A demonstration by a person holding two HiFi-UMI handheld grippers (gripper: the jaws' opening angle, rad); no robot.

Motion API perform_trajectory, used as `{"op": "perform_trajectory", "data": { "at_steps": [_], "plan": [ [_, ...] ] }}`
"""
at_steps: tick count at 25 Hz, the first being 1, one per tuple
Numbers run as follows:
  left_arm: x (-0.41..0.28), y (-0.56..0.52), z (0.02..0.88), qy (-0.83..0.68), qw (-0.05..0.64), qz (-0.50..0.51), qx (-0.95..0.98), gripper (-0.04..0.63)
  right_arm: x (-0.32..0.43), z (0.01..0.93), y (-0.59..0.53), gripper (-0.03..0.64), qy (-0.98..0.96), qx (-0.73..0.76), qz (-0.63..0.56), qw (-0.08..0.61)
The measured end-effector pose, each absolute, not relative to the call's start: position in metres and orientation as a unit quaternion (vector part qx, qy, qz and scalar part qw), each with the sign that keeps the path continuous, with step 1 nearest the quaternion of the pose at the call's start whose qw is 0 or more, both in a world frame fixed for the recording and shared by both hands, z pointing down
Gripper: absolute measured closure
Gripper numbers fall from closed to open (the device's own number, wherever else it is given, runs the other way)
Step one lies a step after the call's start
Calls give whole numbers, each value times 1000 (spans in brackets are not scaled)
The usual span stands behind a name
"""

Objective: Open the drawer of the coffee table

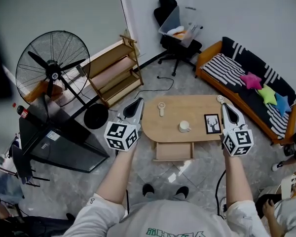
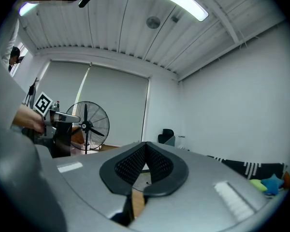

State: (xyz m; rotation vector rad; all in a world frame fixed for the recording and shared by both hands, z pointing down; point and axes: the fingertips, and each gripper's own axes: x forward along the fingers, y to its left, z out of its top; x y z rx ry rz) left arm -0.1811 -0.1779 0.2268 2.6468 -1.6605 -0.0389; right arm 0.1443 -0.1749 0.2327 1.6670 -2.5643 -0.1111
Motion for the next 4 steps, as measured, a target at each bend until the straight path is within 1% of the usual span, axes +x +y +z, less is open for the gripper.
{"op": "perform_trajectory", "data": {
  "at_steps": [4],
  "plan": [
    [-180, -180, 227, -533, 7, -14, 846, 597, 143, 234, -179, 614, -840, 540, -37, 40]
  ]
}}
